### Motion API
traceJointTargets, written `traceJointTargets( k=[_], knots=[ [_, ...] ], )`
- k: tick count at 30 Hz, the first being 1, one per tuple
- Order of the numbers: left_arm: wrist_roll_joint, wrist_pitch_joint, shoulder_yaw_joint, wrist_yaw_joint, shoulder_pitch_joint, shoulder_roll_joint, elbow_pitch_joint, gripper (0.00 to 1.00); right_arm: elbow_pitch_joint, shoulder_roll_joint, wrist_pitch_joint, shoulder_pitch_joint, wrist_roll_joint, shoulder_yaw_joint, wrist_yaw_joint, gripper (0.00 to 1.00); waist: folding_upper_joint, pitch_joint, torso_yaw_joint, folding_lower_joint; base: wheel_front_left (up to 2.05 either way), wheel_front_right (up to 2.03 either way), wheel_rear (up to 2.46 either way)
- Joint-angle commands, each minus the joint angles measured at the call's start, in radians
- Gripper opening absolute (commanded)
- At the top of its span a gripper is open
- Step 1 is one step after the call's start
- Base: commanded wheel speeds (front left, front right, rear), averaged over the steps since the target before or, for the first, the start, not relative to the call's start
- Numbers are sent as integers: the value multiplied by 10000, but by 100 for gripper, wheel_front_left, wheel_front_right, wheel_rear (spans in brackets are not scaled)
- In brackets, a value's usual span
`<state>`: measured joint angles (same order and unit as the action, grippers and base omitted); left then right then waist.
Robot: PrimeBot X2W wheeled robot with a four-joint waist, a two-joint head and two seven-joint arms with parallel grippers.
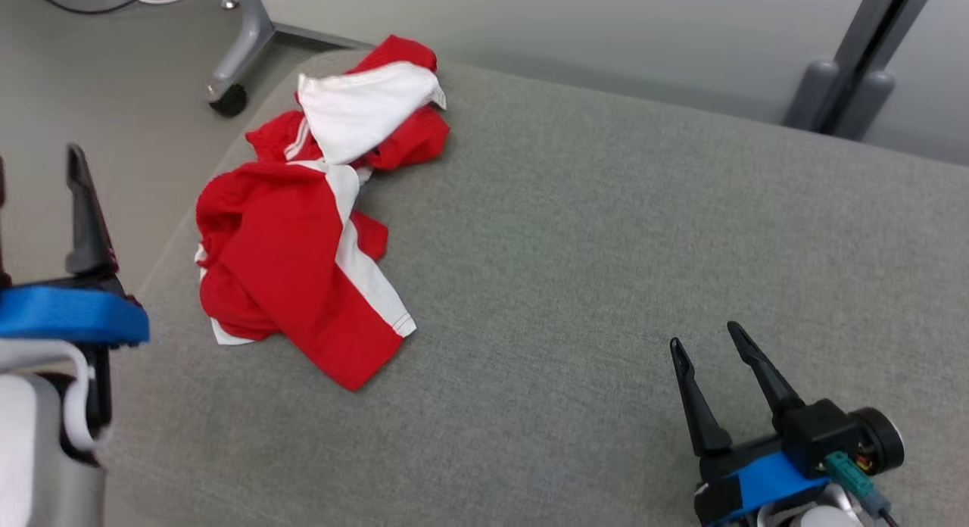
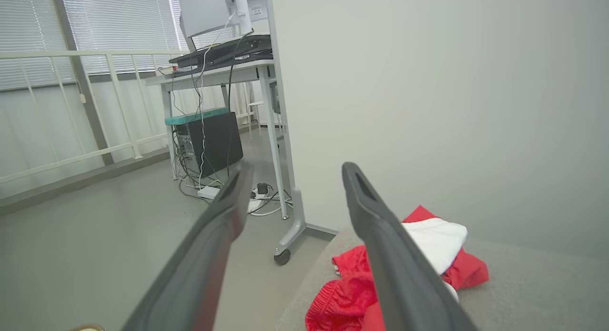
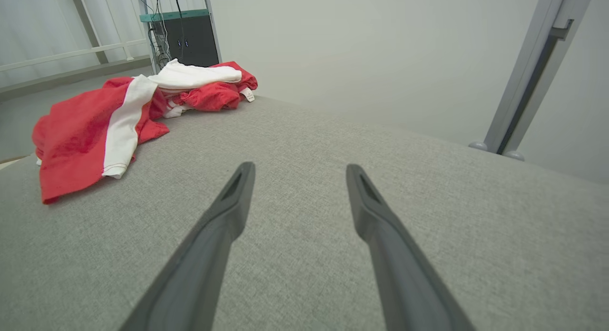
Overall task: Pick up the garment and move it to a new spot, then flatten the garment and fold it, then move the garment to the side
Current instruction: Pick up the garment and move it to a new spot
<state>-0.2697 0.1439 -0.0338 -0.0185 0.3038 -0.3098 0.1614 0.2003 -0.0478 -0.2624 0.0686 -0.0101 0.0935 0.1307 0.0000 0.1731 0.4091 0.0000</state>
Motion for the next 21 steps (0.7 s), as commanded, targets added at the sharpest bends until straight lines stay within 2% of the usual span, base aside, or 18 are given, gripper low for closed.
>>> traceJointTargets(
  k=[1,5,11,21],
  knots=[
    [-167,-399,-19,256,807,-210,229,100,-90,-47,-38,251,-168,-30,1,100,0,253,-85,0,0,0,0],
    [-653,-1705,66,847,2341,-783,1557,100,-115,-47,-38,550,-524,44,1,100,0,793,-453,0,0,0,0],
    [-1593,-3720,376,1284,3518,-980,3597,100,-449,-47,-38,901,-662,90,1,100,0,1543,-981,0,0,0,0],
    [-2513,-4872,1169,1496,3567,-851,5260,100,-932,-47,135,1237,-1098,-125,1,100,0,2602,-1392,0,0,0,0]
  ],
)
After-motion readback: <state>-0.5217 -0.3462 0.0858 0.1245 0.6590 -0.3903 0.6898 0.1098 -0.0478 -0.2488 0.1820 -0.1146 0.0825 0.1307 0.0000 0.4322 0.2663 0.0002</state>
